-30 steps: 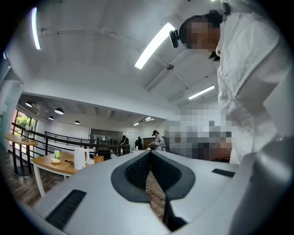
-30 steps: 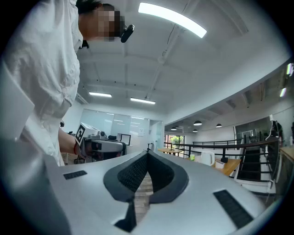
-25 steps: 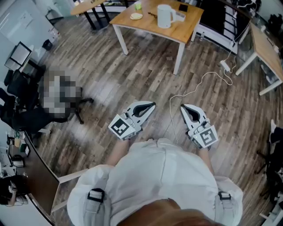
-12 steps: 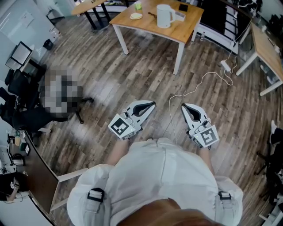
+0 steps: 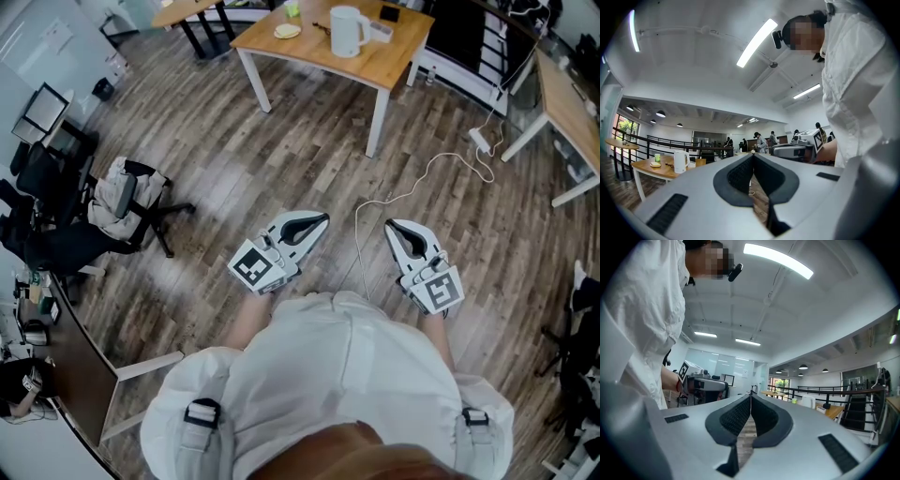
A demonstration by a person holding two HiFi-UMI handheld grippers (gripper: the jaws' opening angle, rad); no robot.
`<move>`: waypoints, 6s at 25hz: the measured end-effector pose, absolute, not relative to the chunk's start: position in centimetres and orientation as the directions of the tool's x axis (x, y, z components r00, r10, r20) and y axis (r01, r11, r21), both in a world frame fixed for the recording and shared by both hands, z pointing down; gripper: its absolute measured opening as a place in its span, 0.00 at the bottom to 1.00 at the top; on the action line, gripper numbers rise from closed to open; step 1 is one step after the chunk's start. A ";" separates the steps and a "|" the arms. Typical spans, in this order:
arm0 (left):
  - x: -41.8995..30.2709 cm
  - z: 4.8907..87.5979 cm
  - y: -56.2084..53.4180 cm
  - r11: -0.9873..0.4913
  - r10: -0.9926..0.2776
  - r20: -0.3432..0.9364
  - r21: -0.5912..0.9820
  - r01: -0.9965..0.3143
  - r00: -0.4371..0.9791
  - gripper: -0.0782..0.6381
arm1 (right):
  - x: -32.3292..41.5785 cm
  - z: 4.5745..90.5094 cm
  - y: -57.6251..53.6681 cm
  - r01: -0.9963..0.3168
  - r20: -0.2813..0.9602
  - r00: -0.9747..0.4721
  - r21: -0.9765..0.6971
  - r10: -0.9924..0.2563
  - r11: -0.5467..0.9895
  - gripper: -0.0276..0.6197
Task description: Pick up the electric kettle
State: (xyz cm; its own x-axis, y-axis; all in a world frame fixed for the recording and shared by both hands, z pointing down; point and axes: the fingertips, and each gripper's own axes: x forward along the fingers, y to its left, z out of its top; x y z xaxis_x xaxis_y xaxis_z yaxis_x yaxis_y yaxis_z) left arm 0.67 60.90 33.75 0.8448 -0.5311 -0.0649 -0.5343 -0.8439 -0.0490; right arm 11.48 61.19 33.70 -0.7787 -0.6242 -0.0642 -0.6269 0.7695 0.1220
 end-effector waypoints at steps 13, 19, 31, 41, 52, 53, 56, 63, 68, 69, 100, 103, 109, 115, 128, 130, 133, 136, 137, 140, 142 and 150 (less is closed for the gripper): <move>1.9 34.7 56.7 -0.843 -0.534 -0.051 -0.036 -0.536 0.844 0.12 | 13.2 34.5 56.7 -0.642 -0.058 -0.766 0.112 -0.640 0.758 0.06; 0.8 35.6 53.0 -0.849 -0.524 -0.058 -0.034 -0.527 0.849 0.12 | 12.3 35.1 53.2 -0.652 -0.060 -0.758 0.104 -0.649 0.751 0.06; -5.5 34.2 42.0 -0.853 -0.516 -0.072 -0.046 -0.519 0.854 0.12 | 7.1 34.5 42.3 -0.676 -0.052 -0.736 0.099 -0.675 0.730 0.06; -11.0 33.7 33.2 -0.856 -0.512 -0.073 -0.036 -0.516 0.856 0.12 | 2.5 33.5 33.0 -0.697 -0.066 -0.717 0.091 -0.694 0.711 0.06; -14.7 32.9 25.5 -0.883 -0.463 -0.093 -0.043 -0.468 0.882 0.12 | -1.1 33.6 26.3 -0.718 -0.034 -0.693 0.123 -0.720 0.685 0.06; -14.9 33.0 25.1 -0.885 -0.459 -0.093 -0.042 -0.464 0.883 0.12 | -1.4 33.5 25.9 -0.724 -0.036 -0.687 0.119 -0.726 0.680 0.06; -15.5 33.2 23.9 -0.886 -0.458 -0.096 -0.035 -0.463 0.884 0.12 | -1.7 33.5 25.2 -0.735 -0.032 -0.676 0.109 -0.736 0.670 0.06; -14.6 33.0 22.6 -0.890 -0.449 -0.100 -0.032 -0.454 0.888 0.12 | -0.5 33.9 24.1 -0.742 -0.023 -0.667 0.103 -0.745 0.662 0.06; -13.3 32.6 22.5 -0.888 -0.454 -0.093 -0.034 -0.459 0.886 0.12 | 0.2 33.1 23.5 -0.737 -0.038 -0.674 0.103 -0.738 0.668 0.06; -13.0 32.5 22.5 -0.888 -0.454 -0.093 -0.036 -0.459 0.886 0.12 | 0.5 32.9 23.3 -0.737 -0.045 -0.674 0.098 -0.737 0.668 0.06; -5.5 33.0 18.8 -0.858 -0.509 -0.041 -0.052 -0.510 0.860 0.12 | 8.6 34.4 18.6 -0.699 -0.052 -0.715 0.095 -0.697 0.709 0.06; -5.4 33.0 18.6 -0.851 -0.520 -0.046 -0.057 -0.522 0.853 0.12 | 8.9 35.0 18.5 -0.693 -0.047 -0.720 0.089 -0.692 0.715 0.06; -5.6 33.6 17.5 -0.840 -0.540 -0.039 -0.044 -0.541 0.841 0.12 | 9.2 35.6 17.3 -0.685 -0.036 -0.728 0.081 -0.685 0.724 0.06; -6.4 33.7 14.2 -0.838 -0.542 -0.051 -0.050 -0.544 0.839 0.12 | 9.0 36.0 14.8 -0.690 -0.034 -0.723 0.084 -0.690 0.719 0.06; -9.9 34.8 1.8 -0.864 -0.501 -0.073 -0.006 -0.503 0.862 0.12 | 5.2 37.6 2.9 -0.704 -0.016 -0.710 0.036 -0.704 0.710 0.06; -10.4 34.8 -0.4 -0.871 -0.490 -0.072 -0.001 -0.491 0.869 0.12 | 4.8 37.5 0.6 -0.710 -0.015 -0.705 0.035 -0.710 0.704 0.06; -11.2 34.5 -3.4 -0.883 -0.469 -0.072 0.000 -0.470 0.880 0.12 | 4.0 37.1 -2.6 -0.722 -0.019 -0.691 0.039 -0.722 0.690 0.06; -11.9 34.2 -6.0 -0.896 -0.443 -0.067 -0.005 -0.444 0.894 0.12 | 3.3 36.7 -5.4 -0.738 -0.024 -0.674 0.046 -0.738 0.673 0.06; -12.1 34.1 -6.9 -0.900 -0.435 -0.064 -0.008 -0.436 0.898 0.12 | 3.1 36.6 -6.2 -0.744 -0.026 -0.668 0.048 -0.744 0.666 0.06; -12.9 33.9 -9.4 -0.911 -0.411 -0.063 -0.016 -0.412 0.910 0.12 | 2.3 36.3 -8.3 -0.760 -0.027 -0.650 0.059 -0.760 0.648 0.06; -13.3 33.7 -10.7 -0.917 -0.396 -0.062 -0.021 -0.398 0.916 0.12 | 1.9 36.1 -9.4 -0.771 -0.031 -0.636 0.066 -0.771 0.633 0.06; -13.3 34.3 -13.9 -0.940 -0.340 -0.061 -0.007 -0.341 0.938 0.12 | 1.1 36.2 -11.7 -0.792 -0.013 -0.608 0.082 -0.794 0.605 0.06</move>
State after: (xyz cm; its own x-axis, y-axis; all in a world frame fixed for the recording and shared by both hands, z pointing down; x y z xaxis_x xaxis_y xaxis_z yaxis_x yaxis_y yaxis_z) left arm -13.26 -13.94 34.31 0.9385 -0.3400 -0.0605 -0.3410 -0.9400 -0.0065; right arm 1.14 -11.74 36.16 -0.6075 -0.7942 -0.0130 -0.7922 0.6047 0.0820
